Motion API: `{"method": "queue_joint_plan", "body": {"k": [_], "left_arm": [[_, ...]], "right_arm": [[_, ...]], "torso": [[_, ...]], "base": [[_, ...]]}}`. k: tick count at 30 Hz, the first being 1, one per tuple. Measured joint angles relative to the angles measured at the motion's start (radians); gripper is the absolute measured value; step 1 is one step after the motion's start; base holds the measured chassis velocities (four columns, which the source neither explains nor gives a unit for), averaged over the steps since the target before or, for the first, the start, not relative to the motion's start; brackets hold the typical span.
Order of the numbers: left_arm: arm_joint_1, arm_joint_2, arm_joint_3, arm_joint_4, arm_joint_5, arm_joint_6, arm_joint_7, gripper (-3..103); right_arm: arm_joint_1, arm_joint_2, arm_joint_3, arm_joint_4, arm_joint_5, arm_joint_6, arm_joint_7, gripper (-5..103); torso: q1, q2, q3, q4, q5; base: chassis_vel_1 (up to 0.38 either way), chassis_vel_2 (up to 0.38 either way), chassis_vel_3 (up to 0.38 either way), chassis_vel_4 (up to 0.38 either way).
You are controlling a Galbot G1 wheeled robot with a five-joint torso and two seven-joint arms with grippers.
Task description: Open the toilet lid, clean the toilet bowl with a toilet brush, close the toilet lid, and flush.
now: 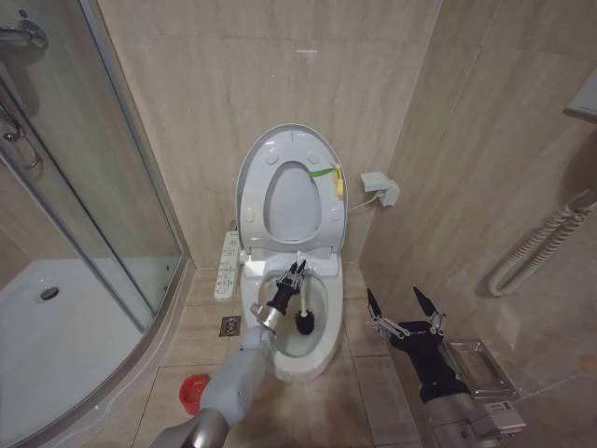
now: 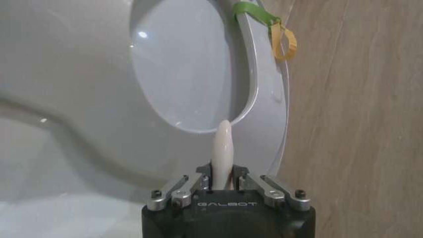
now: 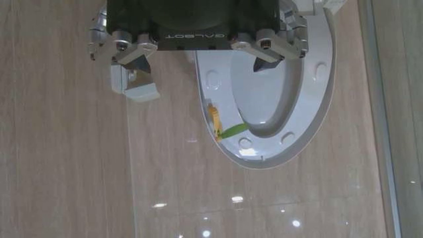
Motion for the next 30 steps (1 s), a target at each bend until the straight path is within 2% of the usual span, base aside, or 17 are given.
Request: {"method": "queue_joint_plan", "body": {"k": [6,16,25,30], "left_arm": [[-0.064,0.0,-0.004,0.03,-0.018,0.002,-0.012,20],[0.014,0.0,0.006,0.015,0.018,0.011,0.007,20],[-0.054,0.0,0.002,0.025,-0.028,0.022,-0.008,20],[-0.018,0.0,0.007,0.041,-0.026,0.031,0.004,20]], "right_arm": [[0.0,0.0,0.0,0.0,0.0,0.0,0.0,100],[0.0,0.0,0.0,0.0,0.0,0.0,0.0,100],[0.0,0.0,0.0,0.0,0.0,0.0,0.0,100],[0.0,0.0,0.0,0.0,0.0,0.0,0.0,100]], "torso": [[0.0,0.0,0.0,-0.0003,0.0001],[0.0,0.0,0.0,0.0004,0.0001],[0.0,0.0,0.0,-0.0003,0.0001],[0.0,0.0,0.0,0.0003,0.0]], "base": [[0.0,0.0,0.0,0.0],[0.0,0.0,0.0,0.0],[0.0,0.0,0.0,0.0],[0.0,0.0,0.0,0.0]]}}
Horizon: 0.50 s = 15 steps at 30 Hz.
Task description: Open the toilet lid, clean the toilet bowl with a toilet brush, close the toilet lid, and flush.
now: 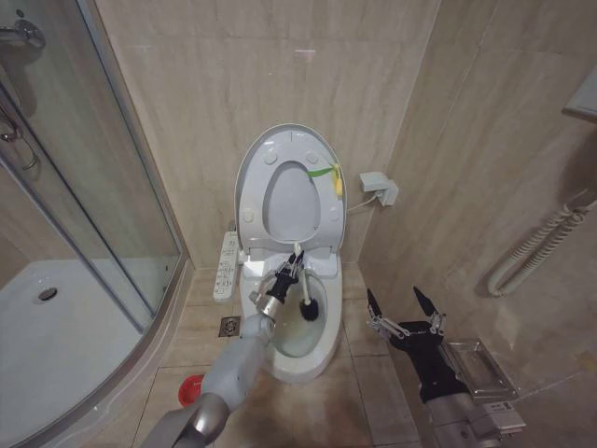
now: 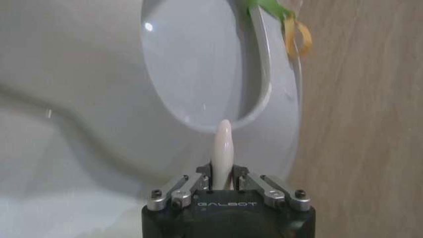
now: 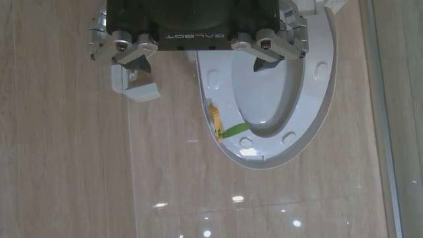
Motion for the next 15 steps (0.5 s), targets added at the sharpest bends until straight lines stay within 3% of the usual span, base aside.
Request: {"method": "queue_joint_plan", "body": {"k": [15], "left_arm": [[-0.04,0.0,-0.018,0.019,-0.036,0.014,-0.007,20]], "right_arm": [[0.0,0.0,0.0,0.0,0.0,0.0,0.0,100]], "torso": [[0.0,0.0,0.0,-0.0001,0.0001]], "base": [[0.0,0.0,0.0,0.0]]}}
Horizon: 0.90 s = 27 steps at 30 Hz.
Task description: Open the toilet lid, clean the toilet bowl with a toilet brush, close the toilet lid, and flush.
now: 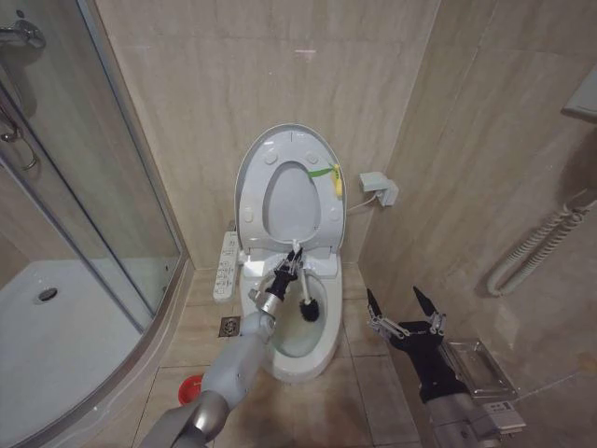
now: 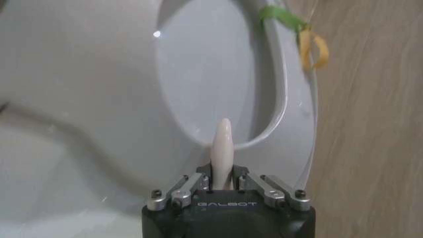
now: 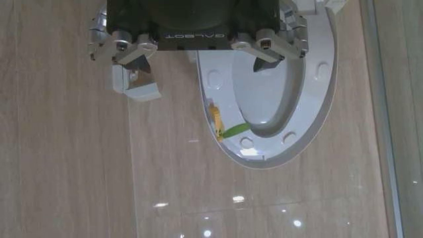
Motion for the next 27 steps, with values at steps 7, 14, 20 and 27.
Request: {"method": "queue_joint_plan", "body": {"k": [7,14,20,27], "left_arm": [[0.056,0.0,0.002,-0.017,0.014,0.008,0.026,20],[0.005,0.001,-0.002,-0.018,-0.015,0.017,0.011,20],[0.031,0.0,-0.001,0.003,-0.013,0.016,0.008,20],[0.109,0.033,0.011,-0.069,0.004,0.009,0.03,20]], "right_arm": [[0.0,0.0,0.0,0.0,0.0,0.0,0.0,100],[0.0,0.0,0.0,0.0,0.0,0.0,0.0,100],[0.0,0.0,0.0,0.0,0.0,0.0,0.0,100],[0.0,0.0,0.0,0.0,0.0,0.0,0.0,100]], "torso": [[0.0,0.0,0.0,0.0001,0.0001],[0.0,0.0,0.0,-0.0006,-0.0003],[0.0,0.0,0.0,0.0003,0.0],[0.0,0.0,0.0,-0.0002,-0.0001]], "base": [[0.0,0.0,0.0,0.0],[0.0,0.0,0.0,0.0],[0.0,0.0,0.0,0.0],[0.0,0.0,0.0,0.0]]}}
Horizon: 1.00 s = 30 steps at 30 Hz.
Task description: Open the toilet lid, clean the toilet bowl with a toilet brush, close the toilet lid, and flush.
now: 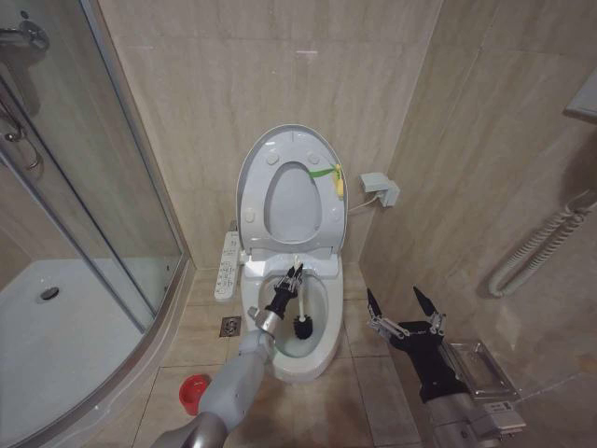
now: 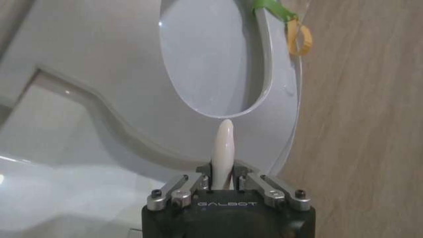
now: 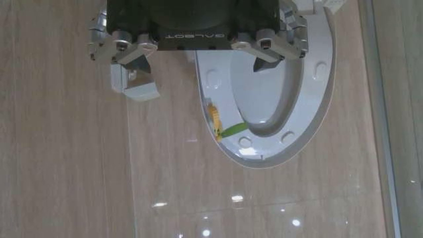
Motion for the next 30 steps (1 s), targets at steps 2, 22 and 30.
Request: {"method": "queue_joint_plan", "body": {"k": [2,22,30], "left_arm": [[0.019,0.039,-0.002,-0.05,0.025,-0.004,-0.002,20],[0.074,0.172,-0.023,-0.232,0.131,-0.012,-0.087,20],[0.134,0.211,-0.016,-0.419,0.154,-0.005,-0.156,20]], "right_arm": [[0.0,0.0,0.0,0.0,0.0,0.0,0.0,100],[0.0,0.0,0.0,0.0,0.0,0.0,0.0,100],[0.0,0.0,0.0,0.0,0.0,0.0,0.0,100]], "torso": [[0.0,0.0,0.0,-0.0001,-0.0002],[0.0,0.0,0.0,-0.0002,-0.0001],[0.0,0.0,0.0,0.0,0.0001]], "base": [[0.0,0.0,0.0,0.0],[0.0,0.0,0.0,0.0],[0.0,0.0,0.0,0.0]]}}
